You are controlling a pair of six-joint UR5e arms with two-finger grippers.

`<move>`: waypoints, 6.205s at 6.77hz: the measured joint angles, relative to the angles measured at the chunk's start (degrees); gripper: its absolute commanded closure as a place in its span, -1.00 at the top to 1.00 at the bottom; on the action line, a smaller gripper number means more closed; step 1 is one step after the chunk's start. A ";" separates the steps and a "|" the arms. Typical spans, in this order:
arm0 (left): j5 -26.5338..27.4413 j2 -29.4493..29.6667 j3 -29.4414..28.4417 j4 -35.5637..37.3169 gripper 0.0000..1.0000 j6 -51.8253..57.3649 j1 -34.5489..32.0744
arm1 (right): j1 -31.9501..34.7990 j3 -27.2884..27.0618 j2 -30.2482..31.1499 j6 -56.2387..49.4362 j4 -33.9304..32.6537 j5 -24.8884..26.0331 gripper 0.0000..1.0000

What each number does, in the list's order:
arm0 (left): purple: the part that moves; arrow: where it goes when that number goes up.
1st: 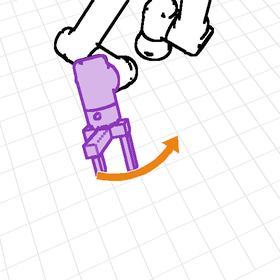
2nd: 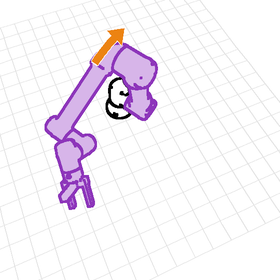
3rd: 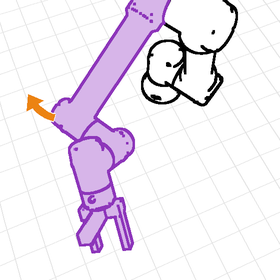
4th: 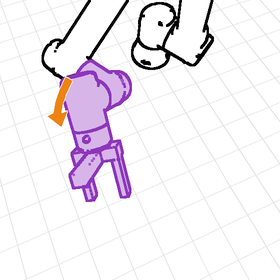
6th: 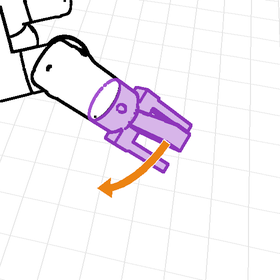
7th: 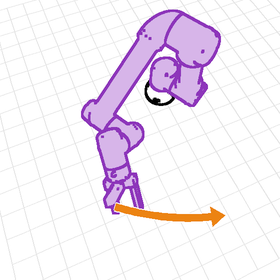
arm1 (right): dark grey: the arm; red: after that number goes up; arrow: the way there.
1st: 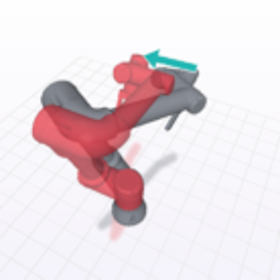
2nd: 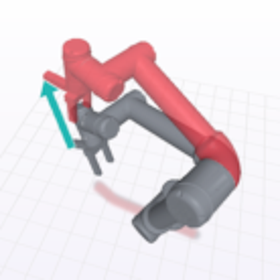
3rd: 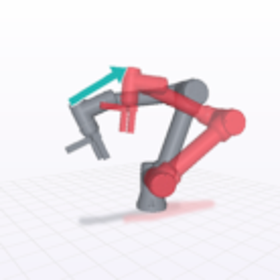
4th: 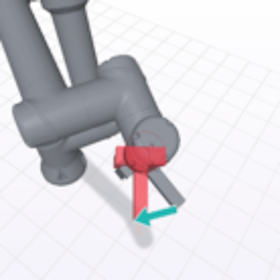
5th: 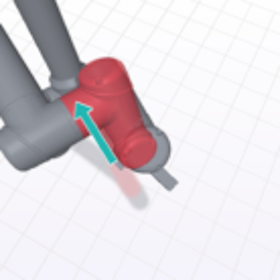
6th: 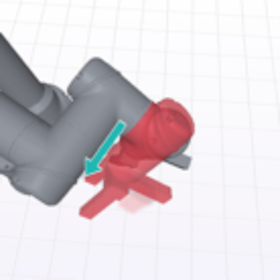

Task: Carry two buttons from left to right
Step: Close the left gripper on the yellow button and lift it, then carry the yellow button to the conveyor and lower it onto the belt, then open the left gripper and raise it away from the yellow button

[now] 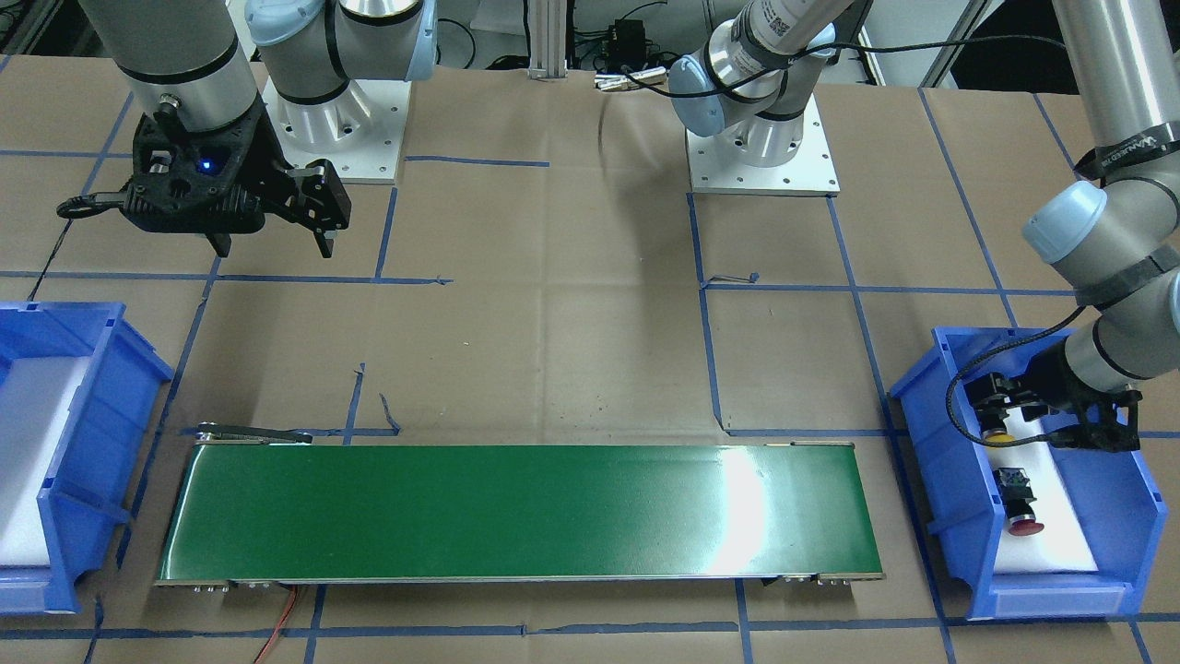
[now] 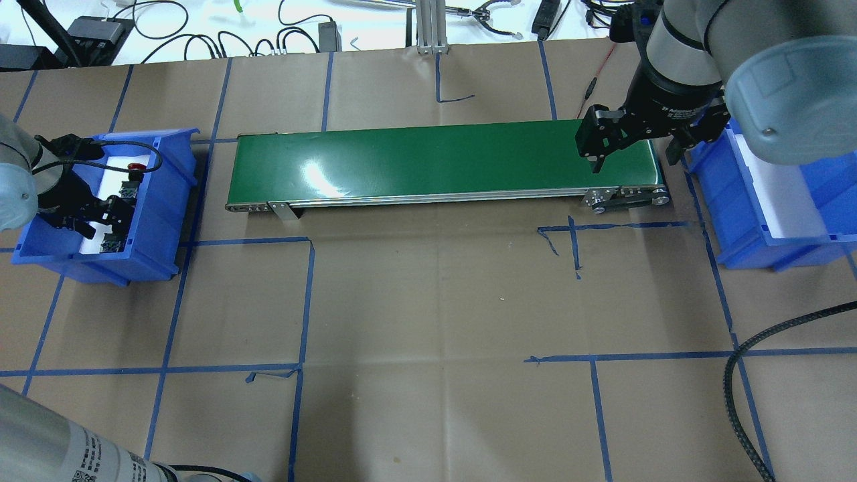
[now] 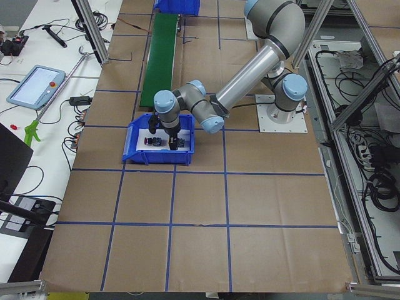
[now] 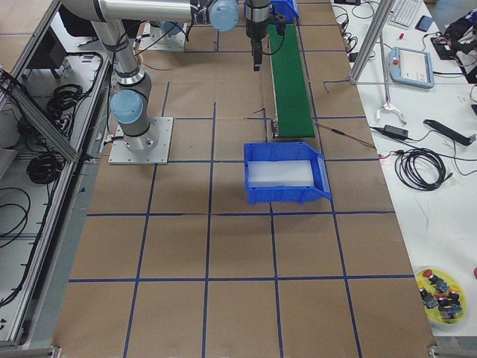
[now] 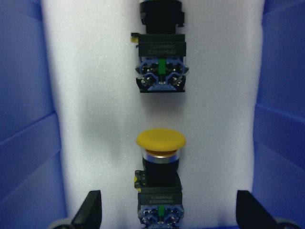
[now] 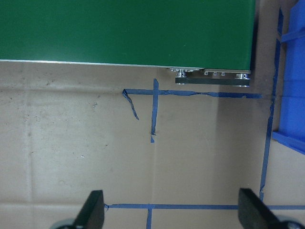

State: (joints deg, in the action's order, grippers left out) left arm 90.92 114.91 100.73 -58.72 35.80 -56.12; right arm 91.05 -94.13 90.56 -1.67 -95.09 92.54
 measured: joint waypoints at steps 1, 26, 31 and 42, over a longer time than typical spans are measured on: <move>0.11 0.54 0.23 0.86 0.93 0.04 0.03 | 0.00 0.01 0.00 0.00 -0.01 0.00 1.00; -2.72 3.01 -21.67 -14.87 -1.00 -37.85 -32.45 | 0.00 -0.60 -1.21 0.01 -0.61 -0.20 1.00; -2.08 5.73 -14.52 -1.51 0.06 -37.39 -32.68 | -0.02 -1.44 -4.53 0.15 -0.86 -4.00 1.00; -0.52 -7.35 -18.89 -15.80 1.00 -35.14 -28.65 | -0.21 -1.19 -3.61 -0.07 -0.21 -3.77 1.00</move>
State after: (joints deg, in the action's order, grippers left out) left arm 90.40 107.56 81.84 -74.53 0.67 -84.77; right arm 90.85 -95.31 86.95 -1.74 -95.30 88.77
